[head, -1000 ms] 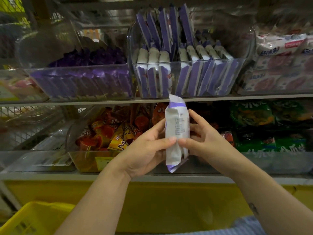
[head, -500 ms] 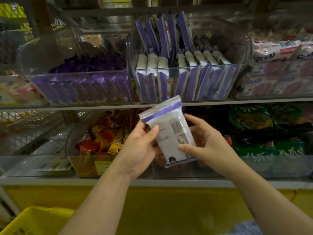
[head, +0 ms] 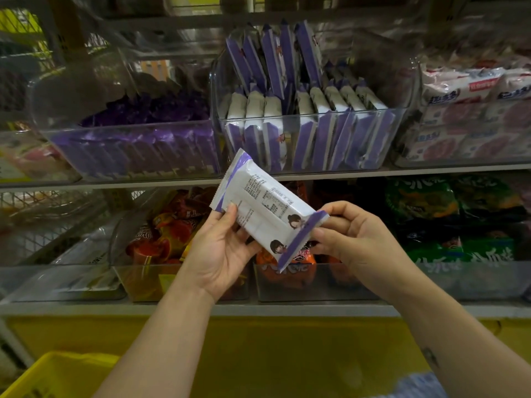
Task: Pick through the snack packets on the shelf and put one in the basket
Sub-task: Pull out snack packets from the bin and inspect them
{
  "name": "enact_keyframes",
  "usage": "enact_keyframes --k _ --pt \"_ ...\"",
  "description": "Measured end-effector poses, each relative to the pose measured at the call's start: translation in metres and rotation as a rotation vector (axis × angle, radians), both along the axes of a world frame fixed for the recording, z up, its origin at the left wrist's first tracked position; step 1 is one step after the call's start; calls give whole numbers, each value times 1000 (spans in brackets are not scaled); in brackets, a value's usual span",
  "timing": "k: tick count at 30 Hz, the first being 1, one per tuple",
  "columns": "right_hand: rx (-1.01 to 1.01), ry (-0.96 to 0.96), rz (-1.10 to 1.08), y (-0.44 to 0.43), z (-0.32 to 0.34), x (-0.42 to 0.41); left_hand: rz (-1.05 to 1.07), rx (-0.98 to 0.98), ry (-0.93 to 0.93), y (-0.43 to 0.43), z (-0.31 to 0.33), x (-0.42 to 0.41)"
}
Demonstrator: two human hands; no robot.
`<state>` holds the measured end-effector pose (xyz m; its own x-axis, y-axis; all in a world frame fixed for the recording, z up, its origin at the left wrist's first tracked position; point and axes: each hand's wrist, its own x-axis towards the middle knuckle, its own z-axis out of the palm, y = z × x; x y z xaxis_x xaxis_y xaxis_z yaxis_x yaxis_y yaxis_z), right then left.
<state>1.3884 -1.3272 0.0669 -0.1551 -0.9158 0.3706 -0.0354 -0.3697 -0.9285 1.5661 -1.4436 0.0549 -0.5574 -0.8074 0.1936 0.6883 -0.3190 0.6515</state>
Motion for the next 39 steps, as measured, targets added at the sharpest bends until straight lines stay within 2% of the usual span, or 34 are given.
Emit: enact_keyframes --k 4,9,11,15,22,26,33,39 --pt "-16 -37 -29 0 0 2 11 1 -51 2 -1 -2" --pt "-101 73 -166 1 4 4 31 -113 -360 5 -2 -3" --pt "-109 148 -179 1 3 6 6 -138 -401 8 -3 -4" --pt "-92 315 -123 1 -1 11 -80 -145 -344 11 -3 -9" --pt "-107 301 -84 1 1 13 -45 -309 -337 13 -3 -10" --pt "-121 304 -101 1 0 12 -9 -331 -381 17 -3 -13" --pt "-111 317 -117 1 -2 11 154 -230 -381 20 -8 -24" --pt "-108 253 -112 0 -2 9 162 -96 -285 15 -7 -20"
